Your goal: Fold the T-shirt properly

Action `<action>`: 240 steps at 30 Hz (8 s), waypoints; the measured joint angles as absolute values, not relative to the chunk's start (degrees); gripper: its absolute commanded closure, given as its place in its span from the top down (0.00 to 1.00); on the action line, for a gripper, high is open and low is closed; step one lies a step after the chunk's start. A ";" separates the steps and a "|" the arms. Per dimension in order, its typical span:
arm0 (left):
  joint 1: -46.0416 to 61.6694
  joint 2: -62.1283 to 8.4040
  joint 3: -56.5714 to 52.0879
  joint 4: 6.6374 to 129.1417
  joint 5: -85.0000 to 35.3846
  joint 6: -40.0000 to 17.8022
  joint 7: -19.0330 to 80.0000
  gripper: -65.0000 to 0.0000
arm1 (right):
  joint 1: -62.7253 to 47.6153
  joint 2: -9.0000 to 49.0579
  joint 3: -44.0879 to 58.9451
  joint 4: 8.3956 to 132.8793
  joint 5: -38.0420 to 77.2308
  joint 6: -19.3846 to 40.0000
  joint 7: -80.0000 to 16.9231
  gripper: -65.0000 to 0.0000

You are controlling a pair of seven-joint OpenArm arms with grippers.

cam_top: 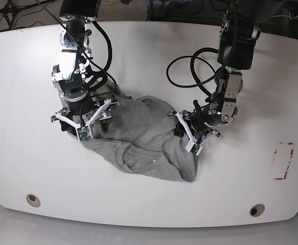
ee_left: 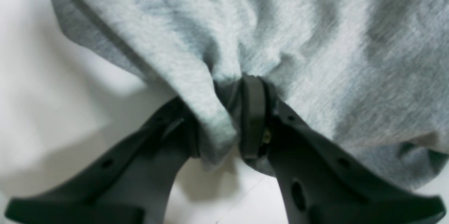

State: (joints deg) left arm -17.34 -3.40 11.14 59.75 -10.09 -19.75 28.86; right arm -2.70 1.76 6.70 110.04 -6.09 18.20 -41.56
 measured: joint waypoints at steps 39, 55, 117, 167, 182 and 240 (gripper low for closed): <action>-17.17 -4.36 11.46 59.81 -10.50 -20.21 28.12 0.24 | 12.58 5.08 -6.70 79.75 -16.32 18.63 -31.46 0.62; -17.15 -4.34 11.46 59.81 -10.37 -20.21 28.03 0.24 | 15.11 5.61 -4.38 78.19 -16.34 18.87 -30.00 0.63; -17.37 -4.36 11.40 59.83 -10.17 -20.18 28.21 0.24 | 18.22 5.65 -4.43 82.19 -16.69 18.57 -33.26 0.00; -26.00 -7.25 0.51 99.66 -7.05 -19.25 44.56 0.24 | 41.89 10.76 0.86 92.27 -16.71 22.68 -35.68 0.00; -18.55 -3.16 0.64 96.73 -9.85 -19.11 45.06 0.29 | 41.56 10.44 0.75 92.31 -16.64 22.98 -36.69 0.00; -30.87 8.43 7.18 32.38 -30.98 -20.10 18.48 0.68 | 37.10 10.44 0.80 93.69 -16.53 23.00 -36.67 0.00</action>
